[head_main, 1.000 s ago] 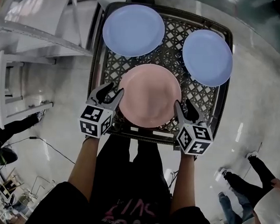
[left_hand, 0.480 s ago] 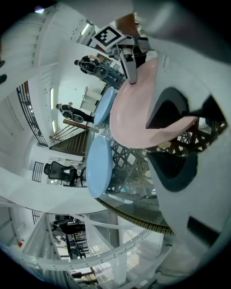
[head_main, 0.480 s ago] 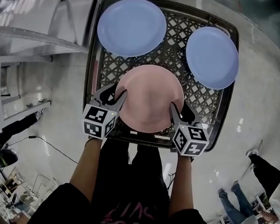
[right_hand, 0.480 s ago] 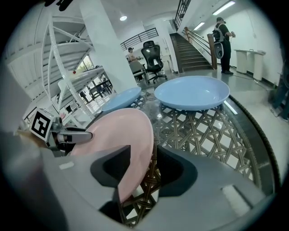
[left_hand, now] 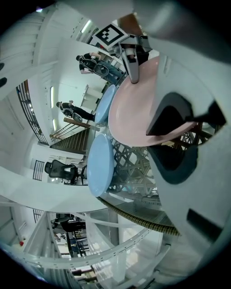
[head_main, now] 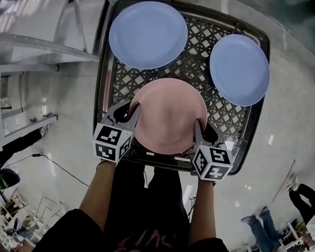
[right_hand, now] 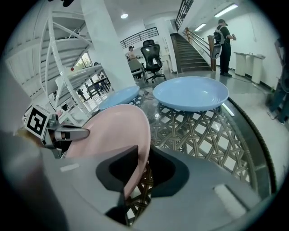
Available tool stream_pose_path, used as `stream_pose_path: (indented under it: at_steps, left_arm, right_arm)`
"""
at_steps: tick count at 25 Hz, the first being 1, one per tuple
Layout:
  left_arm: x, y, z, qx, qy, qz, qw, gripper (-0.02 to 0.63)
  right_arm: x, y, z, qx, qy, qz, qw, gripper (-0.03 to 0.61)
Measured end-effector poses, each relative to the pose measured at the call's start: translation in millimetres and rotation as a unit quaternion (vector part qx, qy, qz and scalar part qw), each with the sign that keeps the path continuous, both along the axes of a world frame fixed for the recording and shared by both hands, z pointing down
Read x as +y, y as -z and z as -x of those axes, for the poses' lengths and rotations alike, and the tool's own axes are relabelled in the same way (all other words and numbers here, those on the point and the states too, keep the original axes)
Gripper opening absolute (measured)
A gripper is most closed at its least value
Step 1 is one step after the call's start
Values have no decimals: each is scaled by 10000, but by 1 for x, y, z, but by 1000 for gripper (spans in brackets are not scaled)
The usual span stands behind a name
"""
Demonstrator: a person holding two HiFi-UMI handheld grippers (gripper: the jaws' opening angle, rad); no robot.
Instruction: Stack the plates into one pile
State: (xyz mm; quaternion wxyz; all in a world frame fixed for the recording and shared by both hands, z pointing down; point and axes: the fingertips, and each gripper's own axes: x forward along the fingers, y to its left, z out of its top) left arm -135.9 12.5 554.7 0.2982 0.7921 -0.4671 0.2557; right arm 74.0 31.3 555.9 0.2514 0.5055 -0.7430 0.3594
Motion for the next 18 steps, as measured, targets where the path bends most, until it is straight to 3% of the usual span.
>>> stream_pose_path:
  at_steps: [7,18]
  left_arm:
    - [-11,29,2,174,221,-294,9992,44]
    - [-39,75,19,169,366,-747,9964,37]
  right_arm:
    - [-12,26,-3,-258,-231,-293,9990,60]
    - [-43,66,13,-450,-127,-753,9961,48]
